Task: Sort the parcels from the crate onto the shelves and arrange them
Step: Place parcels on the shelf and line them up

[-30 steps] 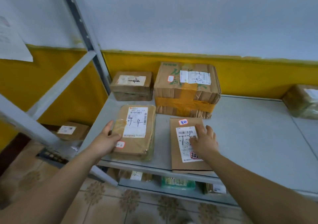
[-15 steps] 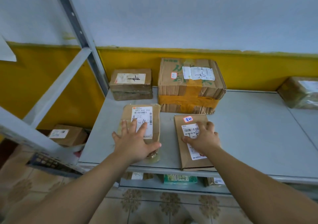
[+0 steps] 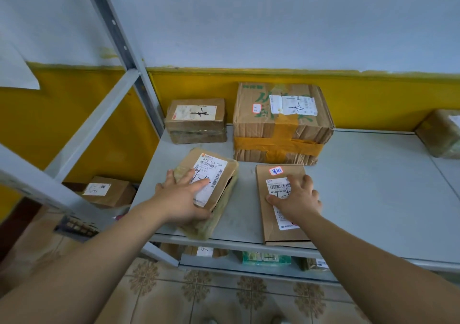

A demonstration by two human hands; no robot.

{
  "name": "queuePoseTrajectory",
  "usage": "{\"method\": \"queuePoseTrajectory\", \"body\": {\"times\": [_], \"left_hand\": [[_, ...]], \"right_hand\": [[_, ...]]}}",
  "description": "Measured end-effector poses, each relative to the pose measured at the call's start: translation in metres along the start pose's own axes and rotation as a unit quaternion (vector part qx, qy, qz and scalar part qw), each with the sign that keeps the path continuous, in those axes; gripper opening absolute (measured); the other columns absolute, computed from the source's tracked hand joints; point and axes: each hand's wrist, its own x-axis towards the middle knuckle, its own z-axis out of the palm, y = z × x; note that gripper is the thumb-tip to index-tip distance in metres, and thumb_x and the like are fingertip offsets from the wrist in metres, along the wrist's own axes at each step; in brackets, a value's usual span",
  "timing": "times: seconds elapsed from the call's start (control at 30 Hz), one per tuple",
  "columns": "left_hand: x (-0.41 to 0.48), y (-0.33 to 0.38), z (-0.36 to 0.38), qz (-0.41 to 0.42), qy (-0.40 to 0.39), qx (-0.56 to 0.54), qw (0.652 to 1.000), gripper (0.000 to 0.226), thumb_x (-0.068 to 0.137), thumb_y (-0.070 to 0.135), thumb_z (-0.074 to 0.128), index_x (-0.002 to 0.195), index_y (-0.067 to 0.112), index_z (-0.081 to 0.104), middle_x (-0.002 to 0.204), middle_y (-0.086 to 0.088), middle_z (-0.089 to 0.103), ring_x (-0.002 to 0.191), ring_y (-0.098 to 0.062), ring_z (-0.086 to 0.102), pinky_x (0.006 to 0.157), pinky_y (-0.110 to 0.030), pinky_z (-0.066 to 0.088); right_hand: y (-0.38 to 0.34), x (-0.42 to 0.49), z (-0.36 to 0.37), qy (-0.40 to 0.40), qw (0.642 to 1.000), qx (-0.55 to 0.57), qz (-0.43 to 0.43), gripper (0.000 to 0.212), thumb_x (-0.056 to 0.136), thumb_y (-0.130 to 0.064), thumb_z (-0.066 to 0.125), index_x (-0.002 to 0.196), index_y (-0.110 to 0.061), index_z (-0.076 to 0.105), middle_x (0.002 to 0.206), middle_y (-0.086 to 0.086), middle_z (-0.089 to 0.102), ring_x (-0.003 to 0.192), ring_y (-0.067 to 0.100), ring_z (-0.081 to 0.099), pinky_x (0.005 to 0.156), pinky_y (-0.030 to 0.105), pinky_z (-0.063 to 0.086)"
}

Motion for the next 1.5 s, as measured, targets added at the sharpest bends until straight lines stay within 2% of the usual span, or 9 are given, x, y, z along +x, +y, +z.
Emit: {"method": "queuePoseTrajectory", "body": {"times": [0.1,0.2,0.37,0.6,0.7,0.83,1.23,1.37,1.5], "left_hand": [[0.0,-0.013,-0.023,0.056,-0.054,0.082,0.994,0.088,0.082,0.049,0.065,0.149,0.052,0.007,0.161,0.014,-0.013,0.148,-0.024,-0.016,0.117,-0.054,-0.005],[-0.002,-0.023,-0.026,0.044,-0.056,0.102,0.992,0.087,0.085,0.041,0.063,0.147,0.055,0.004,0.161,0.015,-0.014,0.148,-0.021,-0.017,0.117,-0.056,-0.003],[-0.002,-0.012,0.008,-0.059,0.008,0.06,0.996,0.107,0.075,0.072,0.061,0.146,0.051,-0.016,0.157,0.002,-0.032,0.143,-0.041,-0.024,0.108,-0.073,-0.002],[0.008,-0.042,-0.02,0.091,0.006,0.18,0.979,0.08,0.097,0.025,0.053,0.149,0.05,-0.004,0.162,0.008,-0.014,0.149,-0.022,-0.012,0.119,-0.054,0.001],[0.011,-0.041,-0.016,0.08,0.04,0.125,0.988,0.081,0.093,0.048,0.054,0.151,0.046,-0.002,0.163,0.007,-0.01,0.149,-0.021,-0.01,0.119,-0.053,0.0],[0.021,-0.016,0.004,-0.047,0.09,0.003,0.995,0.088,0.079,0.084,0.031,0.148,0.05,-0.011,0.161,0.002,-0.019,0.146,-0.034,-0.022,0.114,-0.06,-0.01],[0.01,-0.046,0.005,0.056,0.074,0.154,0.984,0.059,0.095,0.067,0.013,0.149,0.051,-0.004,0.159,0.014,-0.015,0.149,-0.029,-0.014,0.117,-0.058,-0.001],[0.0,-0.052,0.008,0.083,0.065,0.158,0.982,0.109,0.049,0.089,-0.029,0.148,0.051,-0.003,0.158,0.017,-0.015,0.149,-0.024,-0.014,0.118,-0.054,-0.001],[0.003,-0.022,0.007,0.042,0.103,0.033,0.993,0.11,0.059,0.095,-0.008,0.151,0.041,0.013,0.162,0.007,0.004,0.149,-0.023,-0.004,0.118,-0.055,0.003]], "right_hand": [[0.001,-0.002,0.0,0.004,1.0,-0.005,-0.005,0.087,0.08,-0.072,0.061,0.151,-0.036,0.026,0.162,0.004,0.01,0.138,0.037,0.032,0.11,0.047,0.032],[0.001,-0.002,0.0,0.006,1.0,-0.003,-0.009,0.086,0.08,-0.071,0.061,0.15,-0.036,0.026,0.161,0.004,0.011,0.137,0.037,0.033,0.109,0.047,0.033],[-0.002,-0.005,0.0,0.003,1.0,0.001,-0.01,0.085,0.081,-0.07,0.06,0.15,-0.034,0.026,0.161,0.005,0.011,0.137,0.037,0.032,0.109,0.047,0.033],[-0.005,-0.008,0.002,0.002,1.0,-0.008,-0.003,0.085,0.081,-0.073,0.057,0.15,-0.035,0.025,0.16,0.004,0.011,0.137,0.037,0.033,0.108,0.048,0.034],[-0.005,-0.009,0.002,0.002,1.0,-0.009,-0.002,0.085,0.081,-0.074,0.057,0.15,-0.036,0.025,0.16,0.004,0.011,0.136,0.036,0.034,0.107,0.048,0.034],[-0.005,-0.009,0.001,0.002,1.0,-0.003,0.002,0.085,0.08,-0.073,0.059,0.15,-0.035,0.027,0.158,0.003,0.013,0.135,0.035,0.034,0.107,0.048,0.035],[-0.005,-0.011,0.001,0.005,1.0,0.004,0.01,0.084,0.08,-0.073,0.059,0.149,-0.036,0.027,0.158,0.002,0.013,0.136,0.034,0.034,0.107,0.048,0.034],[-0.005,-0.011,0.001,0.002,1.0,0.005,0.01,0.084,0.08,-0.073,0.059,0.148,-0.037,0.028,0.159,0.002,0.012,0.135,0.034,0.034,0.106,0.048,0.035],[-0.004,-0.009,0.0,0.002,1.0,0.001,0.006,0.082,0.079,-0.075,0.059,0.145,-0.036,0.029,0.157,0.002,0.013,0.134,0.034,0.035,0.105,0.048,0.037]]}}
